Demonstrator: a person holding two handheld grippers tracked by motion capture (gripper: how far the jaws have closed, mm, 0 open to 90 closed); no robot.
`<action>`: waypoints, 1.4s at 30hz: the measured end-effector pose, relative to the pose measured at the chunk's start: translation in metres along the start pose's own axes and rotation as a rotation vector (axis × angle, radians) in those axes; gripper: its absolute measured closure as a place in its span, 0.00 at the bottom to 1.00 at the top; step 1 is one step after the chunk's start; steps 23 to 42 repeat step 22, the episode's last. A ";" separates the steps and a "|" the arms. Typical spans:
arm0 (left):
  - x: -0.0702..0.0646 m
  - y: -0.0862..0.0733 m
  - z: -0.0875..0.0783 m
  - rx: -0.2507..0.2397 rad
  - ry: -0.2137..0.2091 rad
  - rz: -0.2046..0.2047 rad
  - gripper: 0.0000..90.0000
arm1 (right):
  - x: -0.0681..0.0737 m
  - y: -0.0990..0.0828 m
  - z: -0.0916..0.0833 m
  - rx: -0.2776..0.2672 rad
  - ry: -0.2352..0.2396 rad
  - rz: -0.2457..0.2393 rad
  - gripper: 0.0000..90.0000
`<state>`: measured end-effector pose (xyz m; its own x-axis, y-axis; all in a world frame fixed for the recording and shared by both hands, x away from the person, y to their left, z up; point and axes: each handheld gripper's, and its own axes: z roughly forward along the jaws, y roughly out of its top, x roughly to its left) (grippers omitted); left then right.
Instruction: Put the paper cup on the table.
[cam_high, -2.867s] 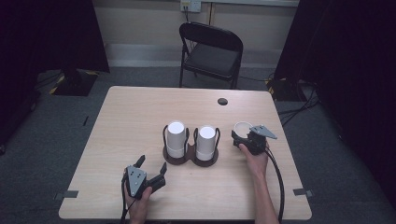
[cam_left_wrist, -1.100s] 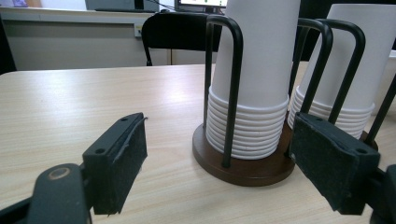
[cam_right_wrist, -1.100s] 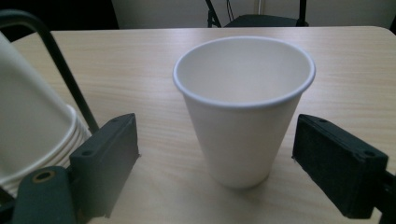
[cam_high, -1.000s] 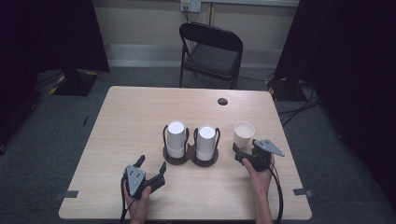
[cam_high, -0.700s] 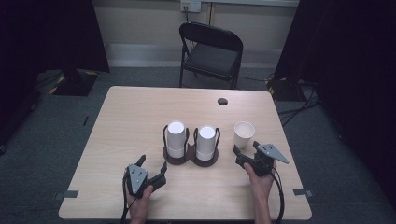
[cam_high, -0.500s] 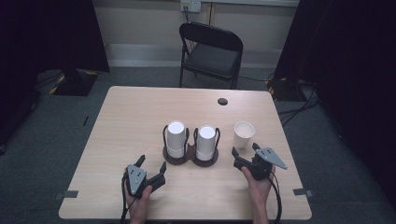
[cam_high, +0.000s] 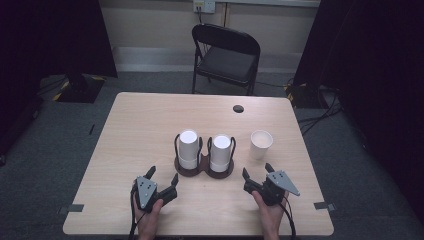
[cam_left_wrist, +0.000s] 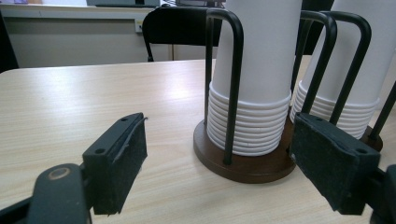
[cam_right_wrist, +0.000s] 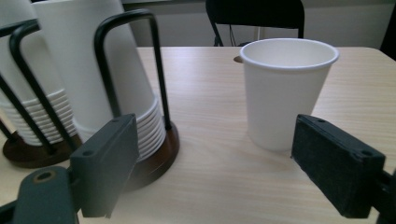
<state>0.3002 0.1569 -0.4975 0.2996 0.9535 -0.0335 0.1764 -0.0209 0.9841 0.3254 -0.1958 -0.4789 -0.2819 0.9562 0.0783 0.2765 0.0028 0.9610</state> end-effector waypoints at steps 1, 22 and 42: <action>0.000 0.000 0.000 0.000 0.000 -0.001 0.21 | 0.003 -0.002 0.000 0.000 0.000 -0.006 0.16; 0.000 0.000 -0.001 -0.011 0.002 -0.003 0.21 | 0.017 -0.020 -0.008 -0.038 -0.018 -0.047 0.16; 0.000 0.000 -0.001 -0.011 0.002 -0.003 0.21 | 0.017 -0.020 -0.008 -0.038 -0.018 -0.047 0.16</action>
